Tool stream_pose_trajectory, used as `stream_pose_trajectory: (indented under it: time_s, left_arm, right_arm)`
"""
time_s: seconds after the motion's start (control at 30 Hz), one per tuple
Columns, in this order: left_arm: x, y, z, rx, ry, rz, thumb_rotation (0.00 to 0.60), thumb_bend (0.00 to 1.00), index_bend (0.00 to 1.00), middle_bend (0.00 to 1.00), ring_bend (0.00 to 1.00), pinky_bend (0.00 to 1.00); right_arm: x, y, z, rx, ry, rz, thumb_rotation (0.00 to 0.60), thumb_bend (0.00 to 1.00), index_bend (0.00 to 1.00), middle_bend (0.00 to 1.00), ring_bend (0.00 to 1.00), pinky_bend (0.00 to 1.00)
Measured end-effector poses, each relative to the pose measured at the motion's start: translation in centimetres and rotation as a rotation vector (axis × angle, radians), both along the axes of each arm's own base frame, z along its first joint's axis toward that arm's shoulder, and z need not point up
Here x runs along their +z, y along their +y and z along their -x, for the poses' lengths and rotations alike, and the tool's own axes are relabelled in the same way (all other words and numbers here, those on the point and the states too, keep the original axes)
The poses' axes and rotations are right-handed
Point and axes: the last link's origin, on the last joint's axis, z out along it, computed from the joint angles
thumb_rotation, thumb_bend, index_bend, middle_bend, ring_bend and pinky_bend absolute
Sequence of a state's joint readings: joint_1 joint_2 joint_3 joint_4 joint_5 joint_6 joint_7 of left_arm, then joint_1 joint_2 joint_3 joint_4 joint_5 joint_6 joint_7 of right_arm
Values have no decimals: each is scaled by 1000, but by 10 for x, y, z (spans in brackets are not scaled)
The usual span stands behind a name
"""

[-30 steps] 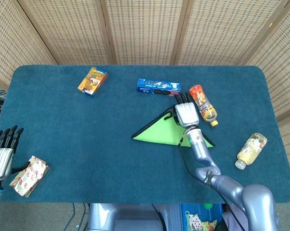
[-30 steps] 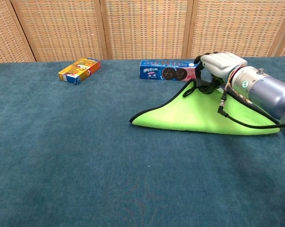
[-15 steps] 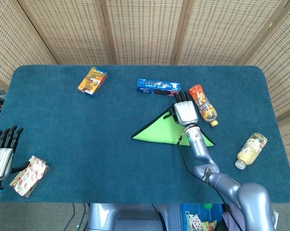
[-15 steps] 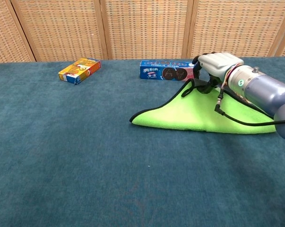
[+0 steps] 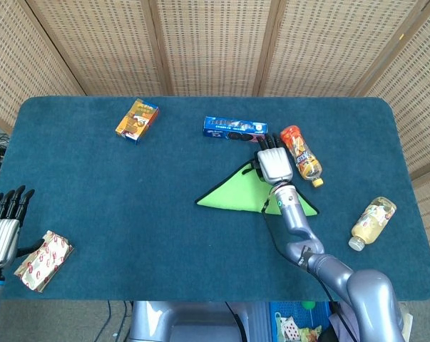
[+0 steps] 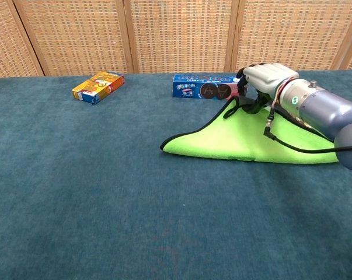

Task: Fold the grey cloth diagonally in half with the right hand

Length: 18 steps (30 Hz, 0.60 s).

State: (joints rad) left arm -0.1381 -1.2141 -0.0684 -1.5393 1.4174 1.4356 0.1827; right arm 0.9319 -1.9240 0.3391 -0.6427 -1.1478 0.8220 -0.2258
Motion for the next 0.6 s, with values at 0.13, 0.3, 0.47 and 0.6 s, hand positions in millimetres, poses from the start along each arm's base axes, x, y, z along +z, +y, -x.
stream_pose_trajectory:
  time_s: [0.13,0.3,0.47,0.6]
  left_arm:
    - [0,0,0,2,0,0,600,166,0,0,0,0]
    - [0,0,0,0,-1,1,600,166,0,0,0,0]
    - [-1,0,0,1,1,5,600,166,0,0,0,0]
    - [-1,0,-1,-4,1,0,600,166,0,0,0,0]
  right_arm:
    - [-1,0,2,-2,12,-5,600,486,580,122,0,0]
    - [-1,-1,3,-6,14,-4,600,485,580,110,0,0]
    - [-1,-1,5,-9,18,-13,600,485,516,37,0,0]
    - [-1,0,6,-12,21,-23,600,444,393,0,0,0]
